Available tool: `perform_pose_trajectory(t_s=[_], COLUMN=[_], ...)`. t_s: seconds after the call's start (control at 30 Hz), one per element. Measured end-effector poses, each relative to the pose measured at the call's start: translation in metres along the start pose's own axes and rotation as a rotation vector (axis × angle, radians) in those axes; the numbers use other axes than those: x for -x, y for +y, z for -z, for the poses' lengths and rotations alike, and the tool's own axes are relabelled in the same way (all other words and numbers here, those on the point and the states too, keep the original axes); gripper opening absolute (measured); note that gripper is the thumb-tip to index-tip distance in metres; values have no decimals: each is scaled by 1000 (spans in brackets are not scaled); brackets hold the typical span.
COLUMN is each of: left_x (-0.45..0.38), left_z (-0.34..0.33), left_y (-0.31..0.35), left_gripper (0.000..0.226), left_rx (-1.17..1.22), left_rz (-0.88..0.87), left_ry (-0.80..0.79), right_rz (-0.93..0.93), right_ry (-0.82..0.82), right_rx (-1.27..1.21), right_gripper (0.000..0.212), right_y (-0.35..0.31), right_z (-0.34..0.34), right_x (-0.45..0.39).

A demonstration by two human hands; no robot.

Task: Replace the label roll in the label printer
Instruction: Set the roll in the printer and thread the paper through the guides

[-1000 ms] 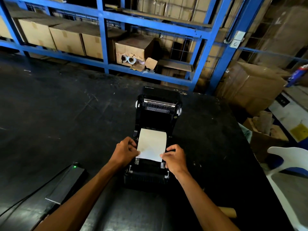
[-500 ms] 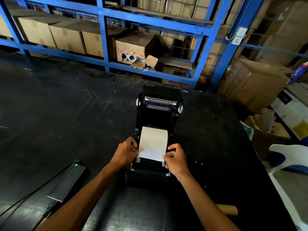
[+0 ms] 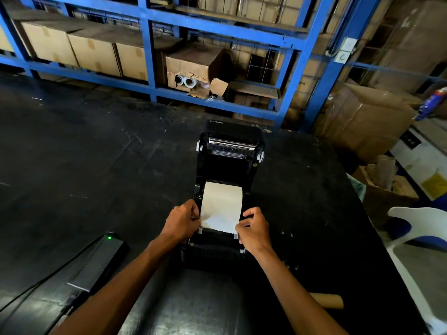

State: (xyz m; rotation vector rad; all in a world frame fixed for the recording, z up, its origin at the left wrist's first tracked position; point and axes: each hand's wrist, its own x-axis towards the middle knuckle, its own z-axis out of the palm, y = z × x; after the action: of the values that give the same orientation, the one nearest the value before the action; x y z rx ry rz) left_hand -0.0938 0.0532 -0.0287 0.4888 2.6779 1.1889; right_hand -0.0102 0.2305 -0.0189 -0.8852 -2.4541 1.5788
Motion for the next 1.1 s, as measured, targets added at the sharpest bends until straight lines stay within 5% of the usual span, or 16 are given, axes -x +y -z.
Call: perform_pose_trajectory(t_s=[1.1], left_x=[5], left_z=[0], left_y=[-6], left_gripper=[26], left_rx=[87], left_rz=[-11], left_ry=[-14], right_rz=[-130], right_ry=[28], right_rx=[56], right_gripper=[24], right_y=[-5], right_z=[0], right_x=[-10])
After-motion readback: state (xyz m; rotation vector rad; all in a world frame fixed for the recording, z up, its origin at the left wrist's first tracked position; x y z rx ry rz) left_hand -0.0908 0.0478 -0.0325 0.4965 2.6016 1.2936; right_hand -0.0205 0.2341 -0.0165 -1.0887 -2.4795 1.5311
